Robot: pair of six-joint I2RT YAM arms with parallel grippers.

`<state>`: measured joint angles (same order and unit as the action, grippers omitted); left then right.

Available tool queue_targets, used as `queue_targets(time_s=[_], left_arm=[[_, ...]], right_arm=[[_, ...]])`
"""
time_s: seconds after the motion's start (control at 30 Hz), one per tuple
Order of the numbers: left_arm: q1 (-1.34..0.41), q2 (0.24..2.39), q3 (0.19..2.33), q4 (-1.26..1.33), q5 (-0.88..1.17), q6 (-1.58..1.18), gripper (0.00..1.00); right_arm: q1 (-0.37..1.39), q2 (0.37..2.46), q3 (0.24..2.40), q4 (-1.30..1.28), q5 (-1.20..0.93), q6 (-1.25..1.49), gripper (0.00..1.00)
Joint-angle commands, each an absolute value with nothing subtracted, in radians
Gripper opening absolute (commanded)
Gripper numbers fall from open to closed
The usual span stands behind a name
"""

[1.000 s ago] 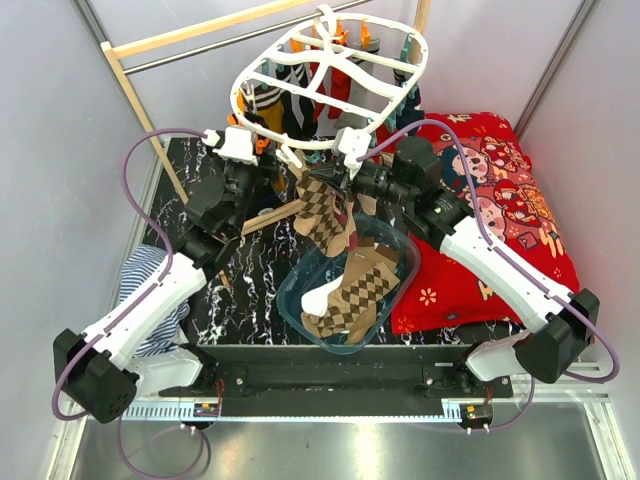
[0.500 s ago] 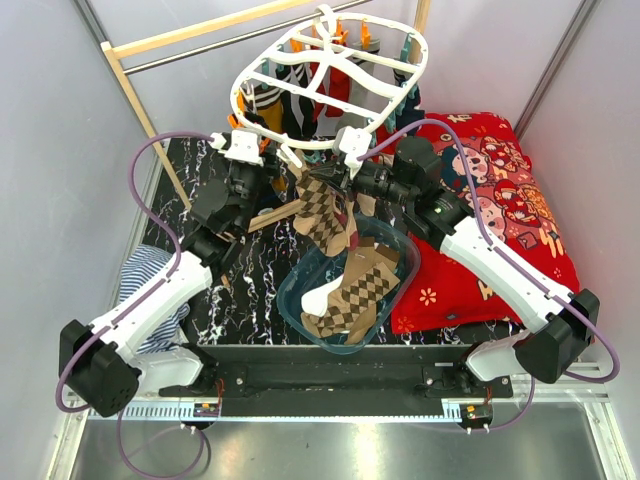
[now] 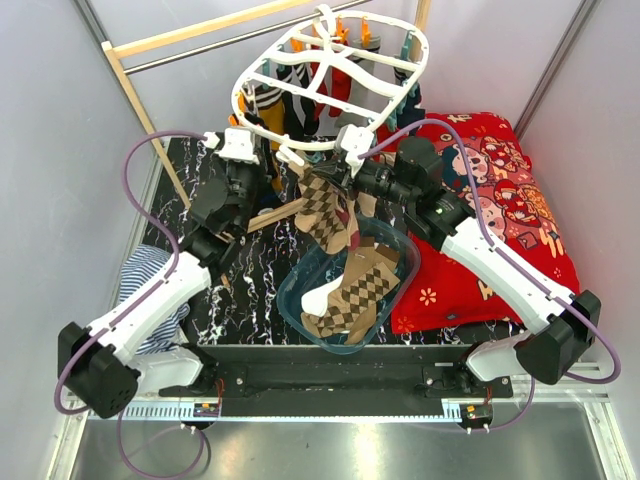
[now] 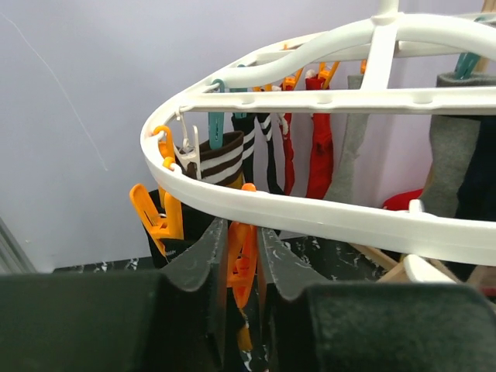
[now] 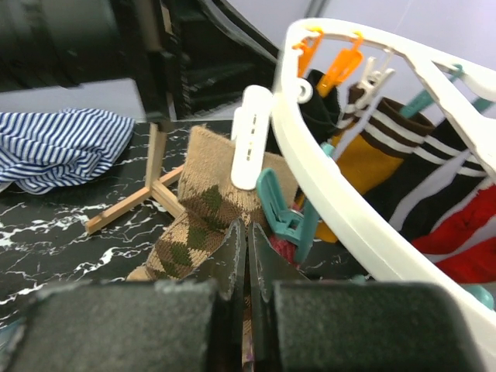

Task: Clip the socks to the hanger
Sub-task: Open the clamp at the hanger, then pick up the sock from the bin.

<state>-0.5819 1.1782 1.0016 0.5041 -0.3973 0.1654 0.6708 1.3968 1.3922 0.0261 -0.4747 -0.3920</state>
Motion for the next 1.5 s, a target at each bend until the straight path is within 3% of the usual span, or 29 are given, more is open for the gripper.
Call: queue_targets(time_s=[0.0, 0.33, 0.53, 0.63, 0.8, 1.0, 1.3, 1.47], left_arm=[[-0.588, 1.117, 1.077, 0.398, -0.420, 0.074, 0.12], [-0.588, 1.103, 1.218, 0.022, -0.396, -0.136, 0.05], [-0.588, 1.098, 1.265, -0.072, -0.365, -0.253, 0.05], [-0.588, 1.103, 1.281, -0.089, -0.356, -0.310, 0.05], [-0.589, 1.127, 1.298, -0.097, -0.336, -0.399, 0.03], [-0.609, 1.157, 1.336, -0.120, -0.331, -0.449, 0.01], [-0.635, 1.164, 1.362, -0.147, -0.374, -0.469, 0.00], [-0.638, 1.161, 1.371, -0.160, -0.390, -0.466, 0.00]], right_arm=[[0.660, 1.358, 1.387, 0.077, -0.373, -0.371, 0.00], [0.644, 1.384, 1.387, 0.074, -0.079, -0.333, 0.01], [0.604, 1.410, 1.401, 0.046, -0.006, -0.316, 0.03], [0.604, 1.388, 1.399, 0.020, 0.009, -0.310, 0.10], [0.604, 1.310, 1.393, -0.087, 0.003, -0.217, 0.34], [0.604, 1.139, 1.301, -0.241, 0.052, 0.016, 0.51], [0.604, 1.003, 1.092, -0.525, 0.035, 0.397, 0.53], [0.604, 1.045, 0.999, -0.591, 0.089, 0.561, 0.52]])
